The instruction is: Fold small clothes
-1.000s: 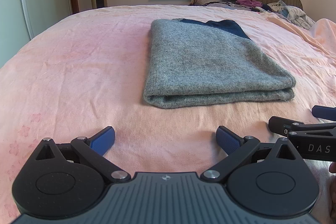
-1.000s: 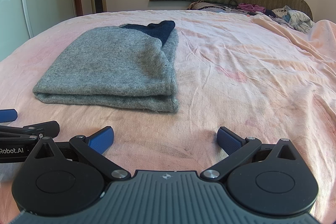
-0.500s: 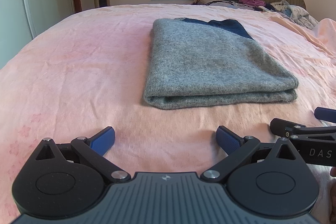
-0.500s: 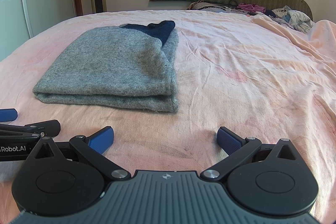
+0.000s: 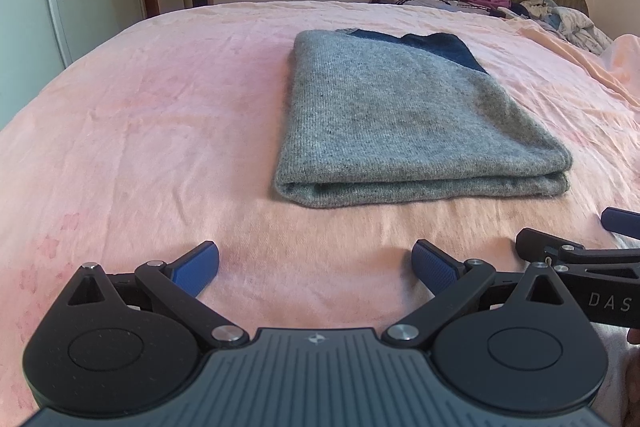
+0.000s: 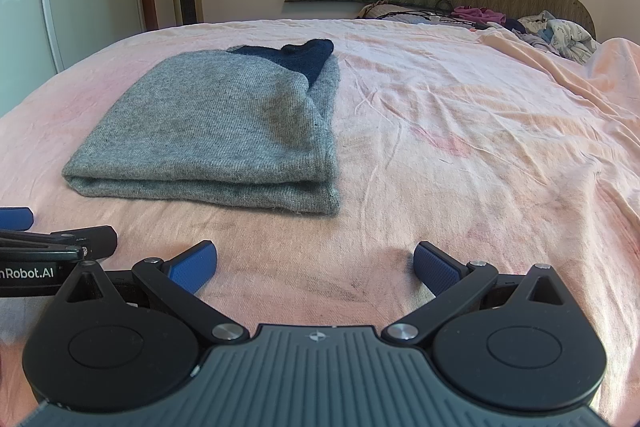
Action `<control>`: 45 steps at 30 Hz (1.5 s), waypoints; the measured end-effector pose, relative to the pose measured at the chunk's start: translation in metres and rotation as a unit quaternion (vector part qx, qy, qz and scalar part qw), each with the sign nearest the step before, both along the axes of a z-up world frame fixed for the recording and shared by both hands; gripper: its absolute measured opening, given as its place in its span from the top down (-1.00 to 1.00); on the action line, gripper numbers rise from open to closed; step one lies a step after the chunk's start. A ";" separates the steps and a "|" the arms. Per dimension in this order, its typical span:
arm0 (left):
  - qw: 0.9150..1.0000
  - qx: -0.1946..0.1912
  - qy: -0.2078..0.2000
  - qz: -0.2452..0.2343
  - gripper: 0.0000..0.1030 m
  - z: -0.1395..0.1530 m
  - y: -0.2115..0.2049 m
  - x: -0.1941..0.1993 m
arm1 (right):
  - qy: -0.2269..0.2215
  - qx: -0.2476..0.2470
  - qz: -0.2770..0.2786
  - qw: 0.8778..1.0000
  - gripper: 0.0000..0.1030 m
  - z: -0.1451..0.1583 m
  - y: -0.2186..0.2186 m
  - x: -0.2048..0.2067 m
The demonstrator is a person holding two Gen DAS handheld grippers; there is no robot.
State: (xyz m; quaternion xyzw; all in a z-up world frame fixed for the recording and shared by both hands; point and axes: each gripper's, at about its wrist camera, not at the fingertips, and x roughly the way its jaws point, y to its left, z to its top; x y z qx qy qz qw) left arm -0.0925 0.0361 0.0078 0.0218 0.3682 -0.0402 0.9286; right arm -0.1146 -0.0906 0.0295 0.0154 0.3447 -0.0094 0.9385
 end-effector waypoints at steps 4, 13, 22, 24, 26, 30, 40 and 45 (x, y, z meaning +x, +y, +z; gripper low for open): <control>1.000 -0.002 -0.006 -0.001 -1.00 -0.001 0.000 -0.002 | 0.000 0.000 0.000 1.000 -1.00 0.000 0.000 0.000; 1.000 -0.003 -0.008 -0.001 -1.00 -0.002 0.000 -0.004 | 0.000 0.000 0.000 1.000 -1.00 0.000 0.000 0.000; 1.000 -0.002 -0.008 -0.001 -1.00 -0.002 0.000 -0.004 | 0.000 0.000 0.000 1.000 -1.00 0.000 0.000 0.000; 1.000 -0.002 -0.008 -0.001 -1.00 -0.002 0.000 -0.004 | 0.000 0.000 0.000 1.000 -1.00 0.000 0.000 0.000; 1.000 -0.002 -0.008 -0.001 -1.00 -0.002 0.000 -0.004 | 0.000 0.000 0.000 1.000 -1.00 0.000 0.000 0.000; 1.000 -0.002 -0.009 -0.001 -1.00 -0.002 0.000 -0.004 | 0.000 0.000 0.000 1.000 -1.00 0.000 0.000 0.000; 1.000 -0.002 -0.009 -0.001 -1.00 -0.002 0.000 -0.005 | 0.000 0.000 0.000 1.000 -1.00 0.000 0.000 0.000; 1.000 -0.003 -0.009 -0.001 -1.00 -0.002 0.000 -0.005 | 0.000 0.000 0.000 1.000 -1.00 0.000 0.000 0.000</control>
